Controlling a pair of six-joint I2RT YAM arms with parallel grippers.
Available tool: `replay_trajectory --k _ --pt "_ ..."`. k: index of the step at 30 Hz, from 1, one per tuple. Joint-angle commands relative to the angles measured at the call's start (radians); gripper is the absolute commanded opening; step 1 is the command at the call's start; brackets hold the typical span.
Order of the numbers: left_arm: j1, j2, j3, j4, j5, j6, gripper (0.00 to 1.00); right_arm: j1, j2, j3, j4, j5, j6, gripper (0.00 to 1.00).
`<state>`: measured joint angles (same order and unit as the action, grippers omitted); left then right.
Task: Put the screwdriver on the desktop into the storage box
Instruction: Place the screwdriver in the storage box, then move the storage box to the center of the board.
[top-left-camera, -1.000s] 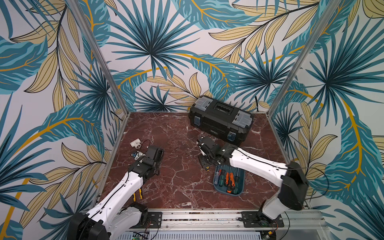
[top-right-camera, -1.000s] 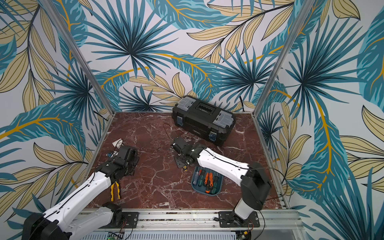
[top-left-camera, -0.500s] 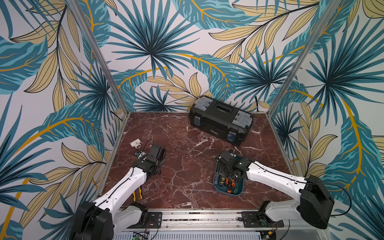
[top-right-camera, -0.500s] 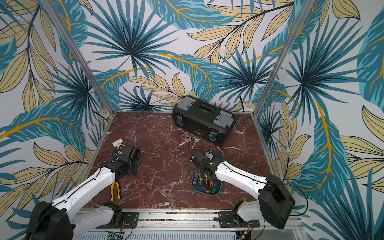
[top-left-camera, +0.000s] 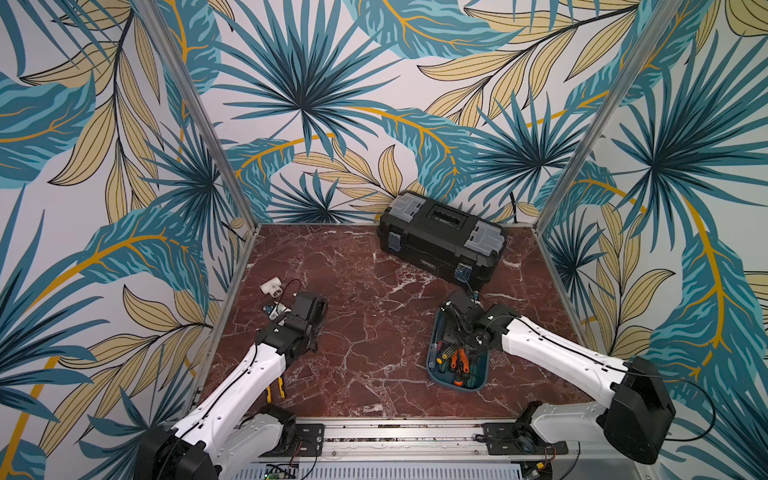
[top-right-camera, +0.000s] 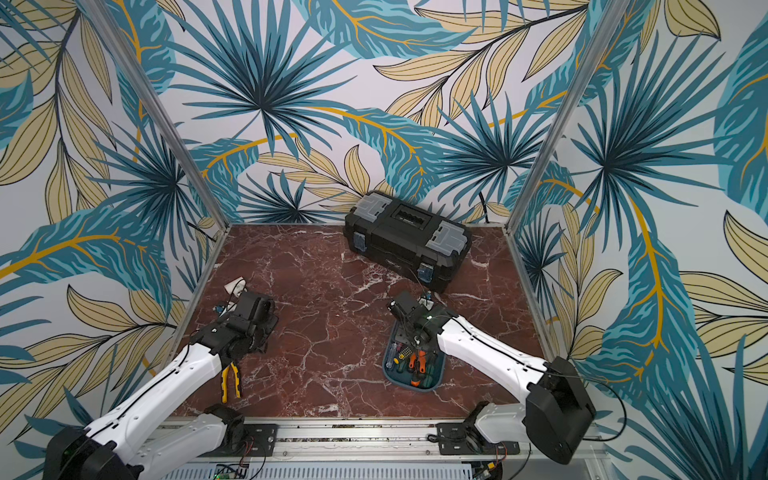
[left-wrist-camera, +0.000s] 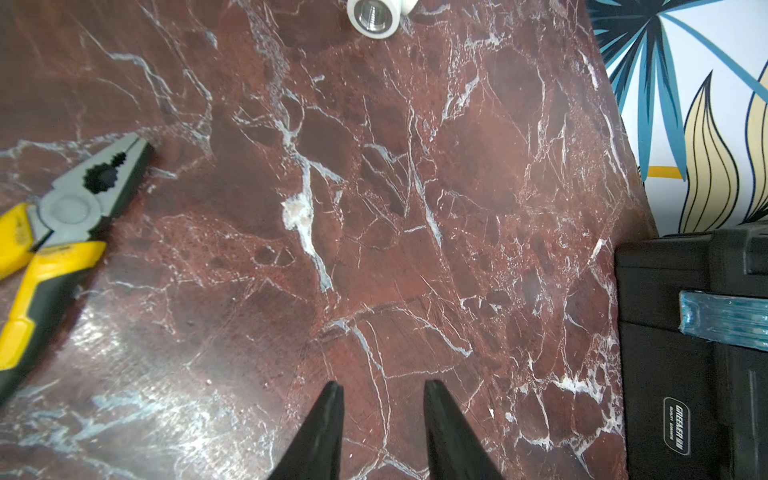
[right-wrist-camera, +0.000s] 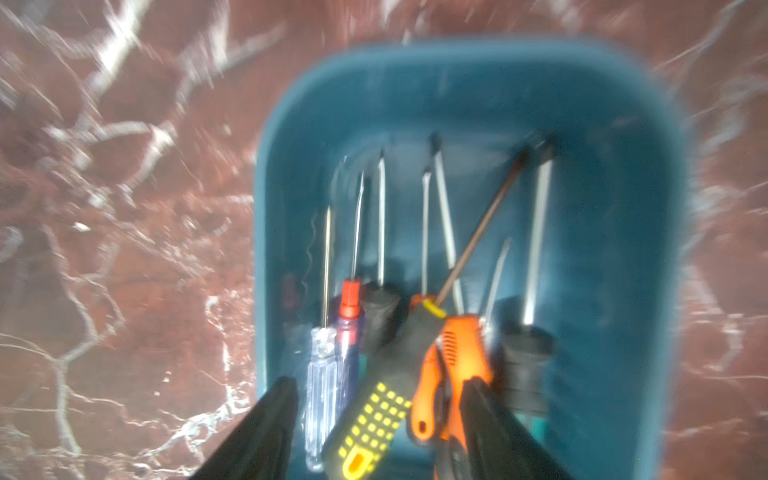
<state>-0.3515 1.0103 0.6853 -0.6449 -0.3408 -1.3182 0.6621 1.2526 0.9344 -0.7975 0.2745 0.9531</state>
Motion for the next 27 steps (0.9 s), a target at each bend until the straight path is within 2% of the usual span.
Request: replay_trajectory --k 1,4,9,23,27 --pt "0.004 0.011 0.049 0.031 -0.023 0.124 0.37 -0.081 -0.08 -0.045 -0.143 0.071 -0.027 0.66" --pt "0.003 0.041 0.08 0.057 -0.007 0.196 0.38 -0.153 -0.11 -0.114 -0.151 0.011 -0.028 0.65" --pt "-0.002 0.06 0.094 0.088 0.004 0.22 0.38 -0.167 -0.083 -0.15 -0.131 -0.016 -0.028 0.62" --pt "-0.006 0.005 0.082 0.045 -0.026 0.227 0.38 -0.17 0.062 -0.177 0.001 -0.068 -0.174 0.32" --pt "-0.005 -0.025 0.082 0.011 -0.061 0.22 0.38 -0.165 0.081 -0.161 0.034 -0.096 -0.227 0.2"
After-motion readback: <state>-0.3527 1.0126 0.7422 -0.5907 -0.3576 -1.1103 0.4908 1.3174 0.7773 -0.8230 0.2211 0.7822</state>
